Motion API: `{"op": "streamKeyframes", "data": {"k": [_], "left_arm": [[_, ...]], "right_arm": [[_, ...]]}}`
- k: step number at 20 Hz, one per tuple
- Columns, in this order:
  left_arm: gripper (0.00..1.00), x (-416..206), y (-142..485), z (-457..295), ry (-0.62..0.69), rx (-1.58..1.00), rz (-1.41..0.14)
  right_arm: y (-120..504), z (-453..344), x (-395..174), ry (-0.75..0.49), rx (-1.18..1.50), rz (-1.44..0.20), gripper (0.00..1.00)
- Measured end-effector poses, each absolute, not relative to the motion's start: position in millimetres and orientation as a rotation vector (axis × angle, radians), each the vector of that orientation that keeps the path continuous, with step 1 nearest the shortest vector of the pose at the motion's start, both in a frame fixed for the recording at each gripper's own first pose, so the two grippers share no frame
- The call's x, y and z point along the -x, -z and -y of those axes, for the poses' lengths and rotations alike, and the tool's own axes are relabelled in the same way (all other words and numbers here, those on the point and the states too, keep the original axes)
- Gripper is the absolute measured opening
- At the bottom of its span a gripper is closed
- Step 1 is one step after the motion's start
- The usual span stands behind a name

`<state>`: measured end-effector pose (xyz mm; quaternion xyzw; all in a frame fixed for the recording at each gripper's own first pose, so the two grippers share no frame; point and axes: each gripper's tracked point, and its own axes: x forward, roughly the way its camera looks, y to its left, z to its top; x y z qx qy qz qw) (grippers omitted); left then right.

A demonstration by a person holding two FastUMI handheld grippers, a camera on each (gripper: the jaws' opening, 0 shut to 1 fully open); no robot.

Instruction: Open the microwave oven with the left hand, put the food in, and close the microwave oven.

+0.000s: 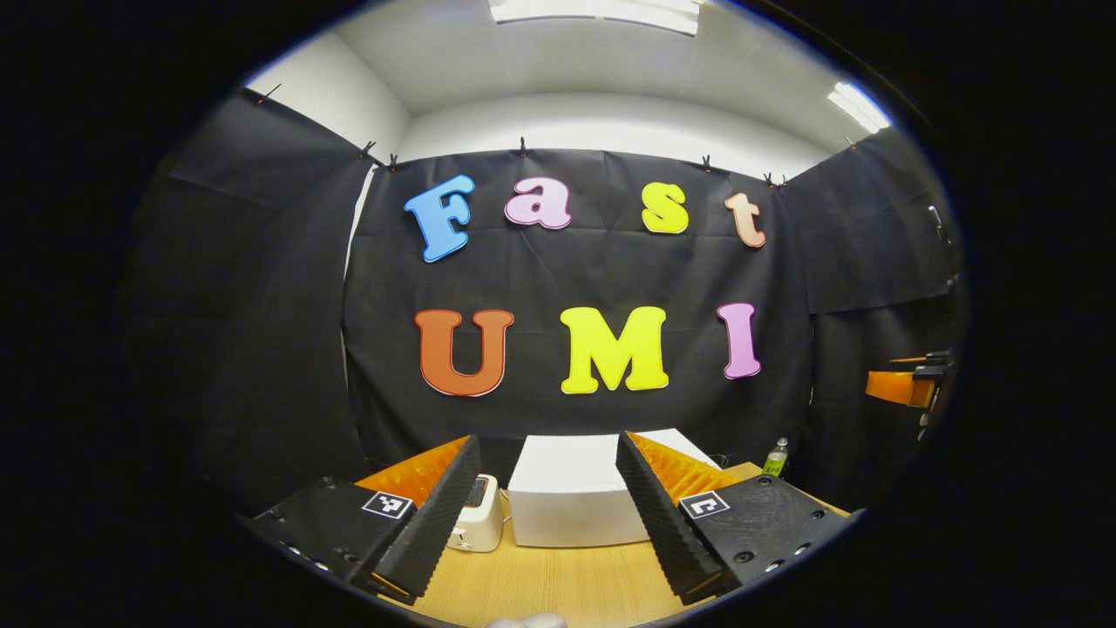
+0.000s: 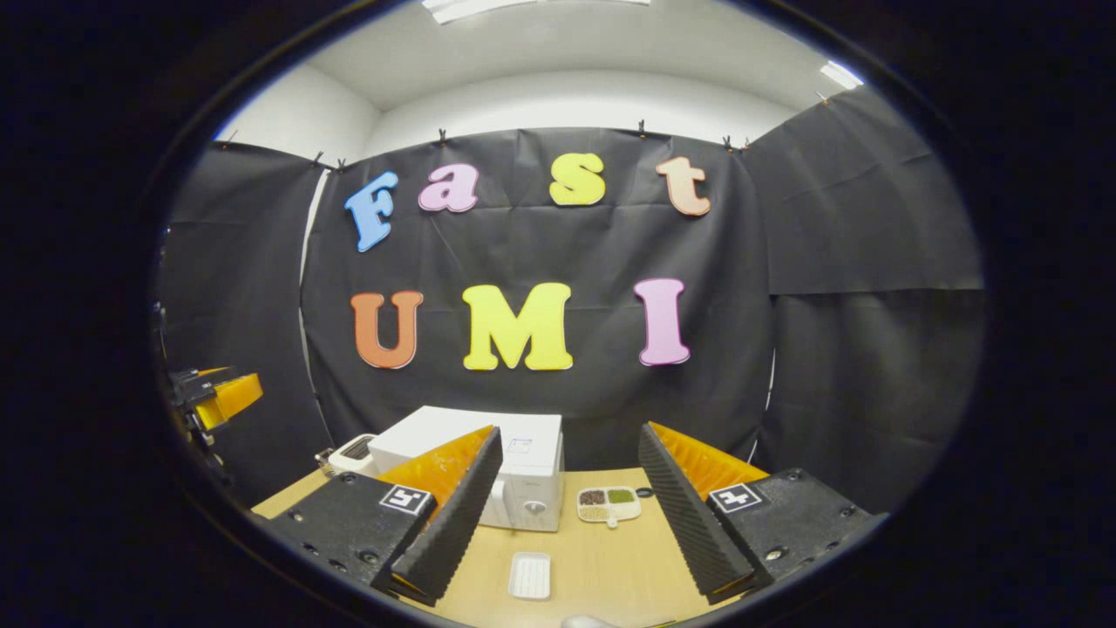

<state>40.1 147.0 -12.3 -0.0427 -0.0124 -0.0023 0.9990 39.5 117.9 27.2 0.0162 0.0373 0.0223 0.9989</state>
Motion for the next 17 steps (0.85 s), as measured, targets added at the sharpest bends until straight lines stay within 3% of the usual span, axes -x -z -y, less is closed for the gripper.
{"op": "streamKeyframes", "data": {"k": [1, 4, 5, 6, 7, 8, 9, 12, 13, 14, 17], "left_arm": [[0.95, -38.3, 12.0, -142.4, 0.02, 0.084, 0.03], [0.95, -38.4, 13.0, -143.6, 0.015, 0.081, 0.022], [0.95, -37.8, 14.2, -141.0, 0.016, 0.084, 0.018], [0.95, -37.2, 13.3, -138.6, 0.017, 0.082, 0.02], [0.95, -35.9, 13.4, -137.9, 0.018, 0.079, 0.019], [0.95, -34.9, 13.4, -137.5, 0.017, 0.076, 0.019], [0.95, -35.1, 13.4, -139.6, 0.011, 0.075, 0.018], [0.95, -34.4, 14.8, -140.3, 0.008, 0.076, 0.015], [0.95, -32.7, 14.7, -139.6, 0.01, 0.079, 0.013], [0.95, -31.7, 15.9, -141.1, 0.004, 0.078, 0.013], [0.95, -32.1, 15.2, -144.1, -0.01, 0.074, 0.014]], "right_arm": [[-26.9, -117.0, -37.3, -0.042, -0.032, -0.074, 0.92], [-28.3, -118.8, -37.4, -0.045, -0.034, -0.067, 0.92], [-27.5, -118.2, -36.7, -0.045, -0.03, -0.067, 1.0], [-27.4, -118.1, -36.5, -0.046, -0.029, -0.067, 1.0], [-28.6, -120.0, -35.7, -0.051, -0.03, -0.065, 0.92], [-28.4, -120.5, -35.8, -0.052, -0.029, -0.065, 1.0], [-27.8, -120.9, -36.0, -0.054, -0.028, -0.063, 0.92], [-26.2, -123.1, -37.1, -0.061, -0.023, -0.068, 0.92], [-23.9, -125.0, -36.9, -0.066, -0.023, -0.07, 1.0], [-23.3, -125.3, -37.1, -0.067, -0.023, -0.07, 0.92], [-25.0, -125.5, -36.4, -0.07, -0.013, -0.063, 0.92]]}}
